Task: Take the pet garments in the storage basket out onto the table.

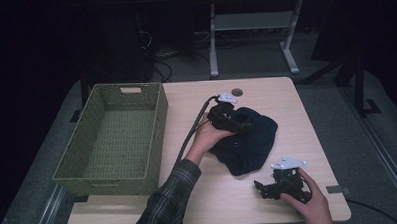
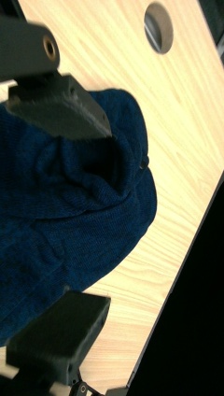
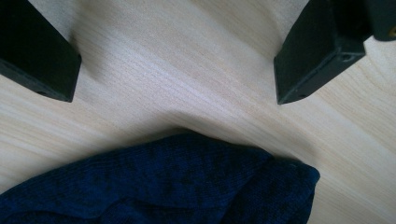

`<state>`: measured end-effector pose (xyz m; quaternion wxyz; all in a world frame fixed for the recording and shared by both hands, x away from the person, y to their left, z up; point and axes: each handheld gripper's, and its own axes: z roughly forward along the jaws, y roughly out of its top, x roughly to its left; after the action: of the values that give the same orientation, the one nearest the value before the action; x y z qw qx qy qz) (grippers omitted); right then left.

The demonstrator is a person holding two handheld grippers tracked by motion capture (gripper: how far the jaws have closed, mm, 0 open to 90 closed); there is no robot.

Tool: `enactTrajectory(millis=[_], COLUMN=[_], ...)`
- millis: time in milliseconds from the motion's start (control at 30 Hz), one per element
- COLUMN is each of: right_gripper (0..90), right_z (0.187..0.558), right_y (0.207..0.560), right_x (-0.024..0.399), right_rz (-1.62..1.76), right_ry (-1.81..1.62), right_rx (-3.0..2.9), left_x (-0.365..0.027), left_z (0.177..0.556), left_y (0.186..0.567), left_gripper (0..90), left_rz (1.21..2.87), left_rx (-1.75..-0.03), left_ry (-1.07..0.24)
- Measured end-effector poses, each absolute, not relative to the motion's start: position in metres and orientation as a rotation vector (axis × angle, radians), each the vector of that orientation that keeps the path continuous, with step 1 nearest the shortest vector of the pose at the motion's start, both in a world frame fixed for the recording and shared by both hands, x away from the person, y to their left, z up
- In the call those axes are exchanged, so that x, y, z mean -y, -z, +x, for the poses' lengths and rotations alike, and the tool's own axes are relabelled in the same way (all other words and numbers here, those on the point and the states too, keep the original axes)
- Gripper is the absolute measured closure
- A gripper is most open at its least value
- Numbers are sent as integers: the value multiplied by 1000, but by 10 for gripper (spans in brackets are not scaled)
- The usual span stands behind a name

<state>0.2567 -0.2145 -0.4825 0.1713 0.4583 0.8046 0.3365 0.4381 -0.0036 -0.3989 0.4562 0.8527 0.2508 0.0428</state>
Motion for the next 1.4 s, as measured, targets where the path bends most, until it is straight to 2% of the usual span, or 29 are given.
enactTrajectory(millis=[733,1100,1400], right_gripper=[4,4,5], right_z=[257,257,257], right_y=[483,483,483], right_x=[215,215,214], right_rz=[1301,1301,1302], right_ry=[-953,-953,-954], right_rx=[-2287,-2287,-2286], left_x=[-52,-80,-98], left_z=[378,344,315], left_y=[389,401,426], left_gripper=[134,135,135], left_rz=[2125,2103,2127], left_rx=[-649,-685,-709], left_ry=[-176,-199,-217])
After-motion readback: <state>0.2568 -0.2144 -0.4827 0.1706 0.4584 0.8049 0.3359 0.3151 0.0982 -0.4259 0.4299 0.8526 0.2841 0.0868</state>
